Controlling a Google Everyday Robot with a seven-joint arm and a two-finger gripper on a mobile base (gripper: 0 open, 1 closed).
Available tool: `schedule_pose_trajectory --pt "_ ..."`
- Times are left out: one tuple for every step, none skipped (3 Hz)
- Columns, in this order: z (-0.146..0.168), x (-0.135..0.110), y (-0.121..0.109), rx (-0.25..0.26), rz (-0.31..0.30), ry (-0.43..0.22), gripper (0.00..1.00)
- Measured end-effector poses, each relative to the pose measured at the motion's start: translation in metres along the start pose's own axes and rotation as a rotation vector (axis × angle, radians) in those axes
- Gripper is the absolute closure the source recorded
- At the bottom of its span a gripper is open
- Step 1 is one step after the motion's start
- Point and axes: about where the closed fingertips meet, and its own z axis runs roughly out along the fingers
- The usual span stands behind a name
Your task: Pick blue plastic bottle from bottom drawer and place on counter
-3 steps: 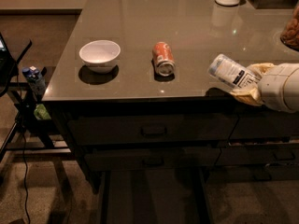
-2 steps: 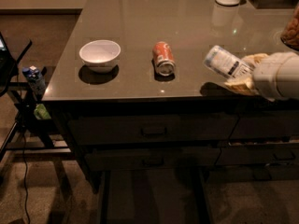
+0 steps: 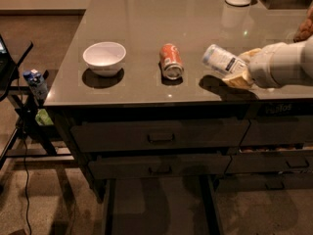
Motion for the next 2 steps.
schedule_pose_trajectory --pt "0.022 0.010 -0.001 -0.054 -0.014 0.027 1.00" --pt "0.037 0.017 -0.004 -0.088 -0.040 0.054 1.00"
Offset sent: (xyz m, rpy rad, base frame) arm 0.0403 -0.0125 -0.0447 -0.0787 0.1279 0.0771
